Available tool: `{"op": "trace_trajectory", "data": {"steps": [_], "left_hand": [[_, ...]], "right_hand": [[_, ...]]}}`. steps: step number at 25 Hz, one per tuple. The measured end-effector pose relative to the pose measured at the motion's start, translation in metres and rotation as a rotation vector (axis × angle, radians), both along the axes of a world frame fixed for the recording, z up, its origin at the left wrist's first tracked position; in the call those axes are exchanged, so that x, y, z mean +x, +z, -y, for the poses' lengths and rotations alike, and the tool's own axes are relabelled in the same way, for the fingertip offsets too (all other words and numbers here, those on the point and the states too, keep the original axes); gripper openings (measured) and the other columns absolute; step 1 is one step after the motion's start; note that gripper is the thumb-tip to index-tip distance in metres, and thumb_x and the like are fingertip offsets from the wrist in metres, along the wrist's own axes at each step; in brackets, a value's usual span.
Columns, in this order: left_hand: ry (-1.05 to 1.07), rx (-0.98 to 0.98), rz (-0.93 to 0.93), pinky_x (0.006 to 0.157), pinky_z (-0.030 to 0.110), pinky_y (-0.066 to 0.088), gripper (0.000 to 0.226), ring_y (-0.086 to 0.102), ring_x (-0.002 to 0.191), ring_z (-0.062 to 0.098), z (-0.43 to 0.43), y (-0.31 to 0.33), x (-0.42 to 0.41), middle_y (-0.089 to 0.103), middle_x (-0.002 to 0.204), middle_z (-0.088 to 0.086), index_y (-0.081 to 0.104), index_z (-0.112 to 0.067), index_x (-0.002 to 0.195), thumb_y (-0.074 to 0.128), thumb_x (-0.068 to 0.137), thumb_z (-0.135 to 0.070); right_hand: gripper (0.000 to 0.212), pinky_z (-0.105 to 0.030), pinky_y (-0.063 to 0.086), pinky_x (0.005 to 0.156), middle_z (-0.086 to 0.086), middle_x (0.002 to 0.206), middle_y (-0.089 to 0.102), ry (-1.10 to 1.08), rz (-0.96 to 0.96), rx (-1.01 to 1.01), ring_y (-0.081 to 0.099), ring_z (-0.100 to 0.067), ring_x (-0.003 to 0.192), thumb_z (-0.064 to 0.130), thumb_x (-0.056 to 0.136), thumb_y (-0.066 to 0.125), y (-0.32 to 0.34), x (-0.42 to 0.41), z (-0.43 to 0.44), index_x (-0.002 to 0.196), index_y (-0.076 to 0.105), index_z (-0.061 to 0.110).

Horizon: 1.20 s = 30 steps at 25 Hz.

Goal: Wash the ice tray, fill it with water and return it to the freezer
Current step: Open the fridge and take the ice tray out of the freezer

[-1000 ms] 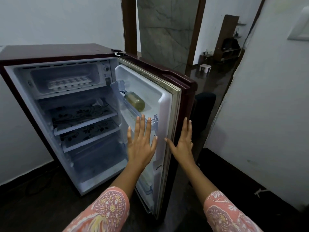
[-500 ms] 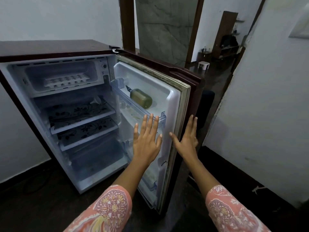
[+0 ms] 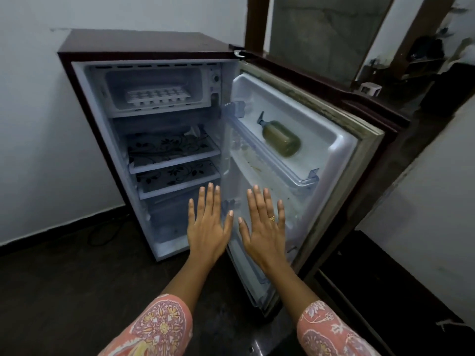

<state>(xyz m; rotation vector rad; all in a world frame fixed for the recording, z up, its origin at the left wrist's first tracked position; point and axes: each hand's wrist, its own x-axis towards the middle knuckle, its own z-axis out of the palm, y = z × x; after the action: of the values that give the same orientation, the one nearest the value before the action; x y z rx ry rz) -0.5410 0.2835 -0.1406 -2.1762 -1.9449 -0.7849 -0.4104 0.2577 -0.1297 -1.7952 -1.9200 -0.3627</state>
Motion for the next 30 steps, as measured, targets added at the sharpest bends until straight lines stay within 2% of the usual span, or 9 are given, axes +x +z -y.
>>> {"op": "trace_trajectory", "data": {"steps": [3, 7, 10, 14, 22, 27, 30], "left_hand": [[0.055, -0.031, 0.017, 0.115, 0.034, -0.011, 0.066, 0.008, 0.143, 0.016, -0.013, -0.008, -0.031, 0.017, 0.156, 0.007, 0.018, -0.01, 0.148, 0.02, 0.094, -0.048], [0.1, -0.062, 0.022, 0.115, 0.035, -0.009, 0.067, 0.009, 0.143, 0.017, -0.037, -0.015, -0.067, 0.019, 0.155, 0.008, 0.019, -0.009, 0.147, 0.013, 0.095, -0.051], [0.106, -0.068, 0.023, 0.115, 0.035, -0.008, 0.068, 0.009, 0.142, 0.018, -0.059, -0.018, -0.094, 0.02, 0.154, 0.008, 0.02, -0.008, 0.147, 0.008, 0.096, -0.051], [0.13, -0.075, 0.026, 0.114, 0.036, -0.006, 0.065, 0.016, 0.142, 0.021, -0.094, -0.023, -0.135, 0.022, 0.154, 0.009, 0.022, -0.007, 0.146, 0.016, 0.095, -0.048], [0.163, -0.072, 0.039, 0.113, 0.033, -0.015, 0.065, 0.004, 0.144, 0.022, -0.16, -0.021, -0.195, 0.012, 0.156, 0.008, 0.007, -0.011, 0.146, 0.015, 0.092, -0.048], [0.21, -0.038, 0.064, 0.113, 0.035, -0.014, 0.064, -0.003, 0.143, 0.018, -0.202, -0.004, -0.21, 0.0, 0.154, 0.005, 0.002, -0.011, 0.145, 0.017, 0.092, -0.044], [0.212, -0.044, 0.054, 0.112, 0.034, -0.018, 0.065, -0.011, 0.142, 0.016, -0.234, 0.007, -0.219, -0.006, 0.155, 0.005, -0.005, -0.012, 0.144, 0.009, 0.09, -0.046]], "right_hand": [[0.062, -0.043, -0.001, 0.116, -0.004, 0.156, 0.019, 0.028, -0.026, -0.077, 0.01, -0.017, 0.144, 0.045, 0.095, 0.025, -0.008, -0.03, -0.026, 0.148, 0.018, 0.015], [0.065, -0.043, -0.005, 0.115, -0.006, 0.155, 0.023, 0.035, 0.002, -0.121, 0.01, -0.018, 0.143, 0.051, 0.096, 0.011, -0.018, -0.066, -0.061, 0.147, 0.02, 0.013], [0.065, -0.044, -0.005, 0.115, -0.006, 0.155, 0.022, 0.034, 0.003, -0.12, 0.009, -0.019, 0.143, 0.051, 0.095, 0.019, -0.023, -0.093, -0.091, 0.147, 0.018, 0.013], [0.067, -0.045, -0.004, 0.115, -0.006, 0.155, 0.022, 0.042, 0.004, -0.137, 0.009, -0.019, 0.143, 0.052, 0.093, 0.023, -0.027, -0.135, -0.134, 0.147, 0.02, 0.012], [0.067, -0.043, -0.009, 0.114, -0.005, 0.153, 0.027, 0.047, 0.017, -0.139, 0.018, -0.022, 0.143, 0.051, 0.092, 0.025, -0.023, -0.197, -0.202, 0.146, 0.024, 0.012], [0.07, -0.04, -0.022, 0.11, -0.001, 0.157, 0.012, 0.054, -0.021, -0.128, 0.004, -0.02, 0.145, 0.055, 0.09, 0.016, -0.007, -0.217, -0.25, 0.148, 0.011, 0.017], [0.071, -0.038, -0.022, 0.11, -0.002, 0.157, 0.016, 0.067, -0.046, -0.083, 0.008, -0.021, 0.145, 0.055, 0.089, 0.016, 0.002, -0.228, -0.283, 0.148, 0.018, 0.016]]}}
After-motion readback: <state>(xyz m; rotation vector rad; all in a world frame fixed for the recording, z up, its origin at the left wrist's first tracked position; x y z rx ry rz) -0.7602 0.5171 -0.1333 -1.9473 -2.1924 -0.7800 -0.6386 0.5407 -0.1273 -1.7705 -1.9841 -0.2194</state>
